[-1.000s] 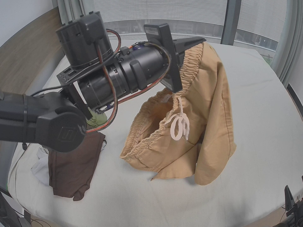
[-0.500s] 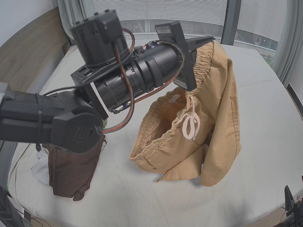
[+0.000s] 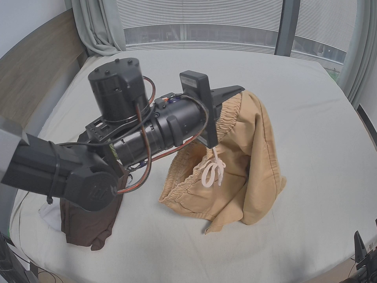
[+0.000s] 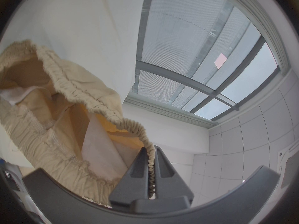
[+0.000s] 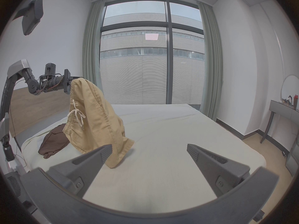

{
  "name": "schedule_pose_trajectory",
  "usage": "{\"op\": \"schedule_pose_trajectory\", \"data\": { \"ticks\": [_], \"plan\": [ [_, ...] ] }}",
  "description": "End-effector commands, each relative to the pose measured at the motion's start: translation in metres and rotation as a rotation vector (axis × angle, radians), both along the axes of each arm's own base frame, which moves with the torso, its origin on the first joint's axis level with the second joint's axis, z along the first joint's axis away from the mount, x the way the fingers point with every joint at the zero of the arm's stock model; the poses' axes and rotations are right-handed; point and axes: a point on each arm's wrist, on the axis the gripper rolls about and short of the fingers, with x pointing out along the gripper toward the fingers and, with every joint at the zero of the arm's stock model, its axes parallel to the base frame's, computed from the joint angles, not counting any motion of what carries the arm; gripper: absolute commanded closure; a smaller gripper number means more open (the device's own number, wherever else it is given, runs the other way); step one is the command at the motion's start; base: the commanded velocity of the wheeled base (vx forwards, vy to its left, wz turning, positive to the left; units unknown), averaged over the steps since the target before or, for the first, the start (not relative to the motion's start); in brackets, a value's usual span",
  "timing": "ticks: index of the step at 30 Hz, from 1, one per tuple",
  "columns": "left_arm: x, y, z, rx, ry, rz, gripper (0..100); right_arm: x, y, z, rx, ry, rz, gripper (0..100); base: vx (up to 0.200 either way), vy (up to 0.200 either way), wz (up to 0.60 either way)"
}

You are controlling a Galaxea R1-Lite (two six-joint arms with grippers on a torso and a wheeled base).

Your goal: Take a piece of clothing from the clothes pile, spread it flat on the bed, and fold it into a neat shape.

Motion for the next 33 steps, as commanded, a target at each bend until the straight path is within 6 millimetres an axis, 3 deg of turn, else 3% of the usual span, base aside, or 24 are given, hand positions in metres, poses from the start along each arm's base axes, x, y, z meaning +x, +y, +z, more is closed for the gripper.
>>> {"op": "schedule_pose_trajectory", "data": {
  "ticks": [1, 4, 10, 17, 22, 33],
  "plan": [
    [-0.003, 0.023, -0.003, 0.016, -0.055, 0.051, 100, 0.000, 0.000, -0.005, -0.001, 0.003, 0.000, 0, 0.000, 0.000, 0.00],
    [-0.008, 0.047, -0.011, 0.044, -0.073, 0.088, 100, 0.000, 0.000, -0.005, -0.001, 0.003, 0.002, 0, 0.000, 0.000, 0.00],
    [-0.013, 0.066, -0.022, 0.085, -0.115, 0.135, 100, 0.000, 0.000, -0.005, -0.001, 0.003, 0.003, 0, 0.000, 0.000, 0.00],
    [-0.018, 0.083, -0.057, 0.205, -0.185, 0.182, 100, 0.000, 0.000, -0.005, -0.003, 0.003, 0.003, 0, 0.000, 0.000, 0.00],
    [-0.018, 0.097, -0.096, 0.343, -0.248, 0.189, 100, 0.000, 0.000, -0.005, -0.003, 0.003, 0.003, 0, 0.000, 0.000, 0.00],
    [-0.003, 0.144, -0.154, 0.526, -0.372, 0.154, 100, 0.000, 0.000, -0.005, -0.005, 0.003, 0.003, 0, 0.000, 0.000, 0.00]
  ]
}}
